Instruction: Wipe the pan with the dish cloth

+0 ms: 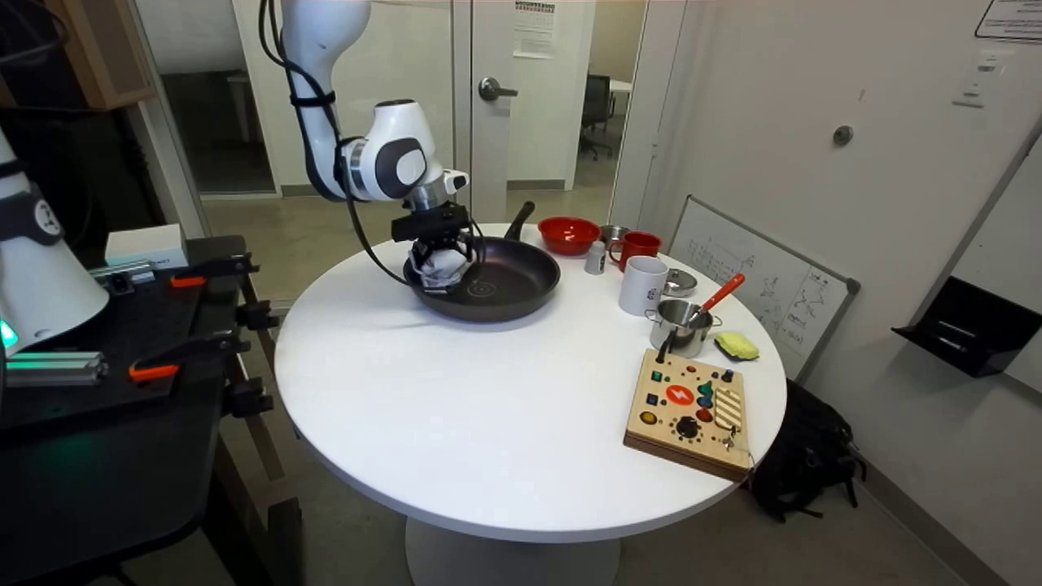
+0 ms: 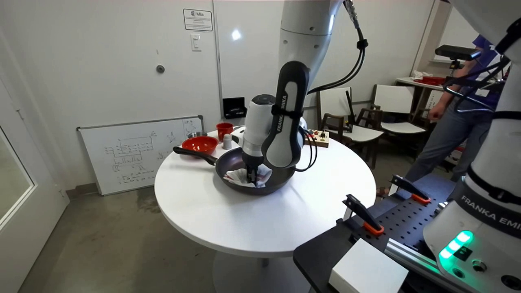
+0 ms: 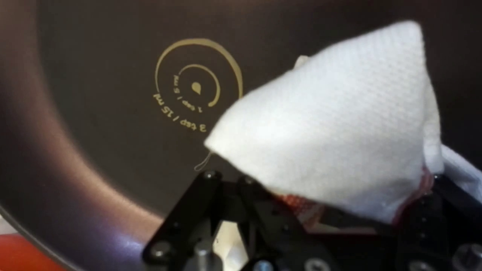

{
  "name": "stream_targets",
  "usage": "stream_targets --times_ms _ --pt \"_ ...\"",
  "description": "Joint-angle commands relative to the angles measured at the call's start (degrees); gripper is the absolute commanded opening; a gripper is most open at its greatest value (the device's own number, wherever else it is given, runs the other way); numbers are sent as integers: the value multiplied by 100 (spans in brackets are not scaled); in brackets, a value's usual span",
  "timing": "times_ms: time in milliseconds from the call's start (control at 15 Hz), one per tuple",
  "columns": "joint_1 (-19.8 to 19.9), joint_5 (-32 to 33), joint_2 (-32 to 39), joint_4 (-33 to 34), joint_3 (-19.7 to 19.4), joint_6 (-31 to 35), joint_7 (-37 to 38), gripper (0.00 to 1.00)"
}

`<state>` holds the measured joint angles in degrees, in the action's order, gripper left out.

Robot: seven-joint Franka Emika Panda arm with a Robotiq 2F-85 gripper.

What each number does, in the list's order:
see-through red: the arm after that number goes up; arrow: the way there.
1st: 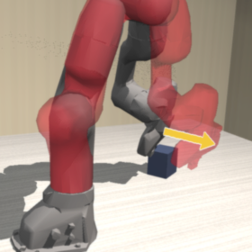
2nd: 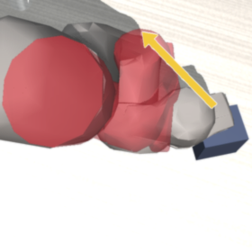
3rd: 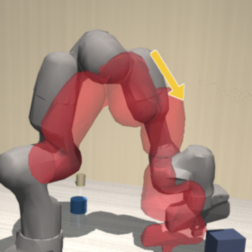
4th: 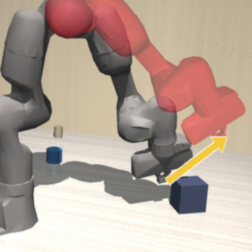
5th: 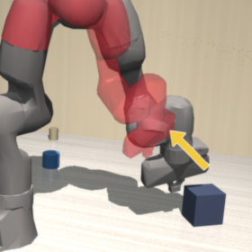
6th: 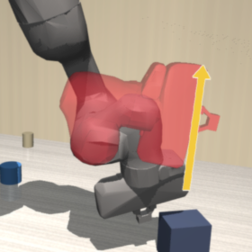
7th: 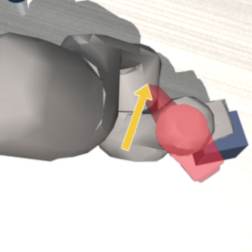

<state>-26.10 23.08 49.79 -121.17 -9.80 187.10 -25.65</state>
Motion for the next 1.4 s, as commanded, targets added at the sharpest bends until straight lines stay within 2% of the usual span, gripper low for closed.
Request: stream_targets --times_ms 0,200,467,733,933,1067,1333 --pt "-749 -150 429 282 -558 157 398 0" --pt "-1008 -162 480 285 -802 8 525 0" --pt "-1285 -635 588 329 -1261 415 1013 0" --pt "-1006 -1076 822 760 -1294 219 1160 0" --pt "-597 -1036 920 1024 -1044 49 1134 0" --pt "-459 -1034 934 1137 -971 -58 1171 0" --pt "-236 -1035 1032 1427 -1004 -172 1268 0"
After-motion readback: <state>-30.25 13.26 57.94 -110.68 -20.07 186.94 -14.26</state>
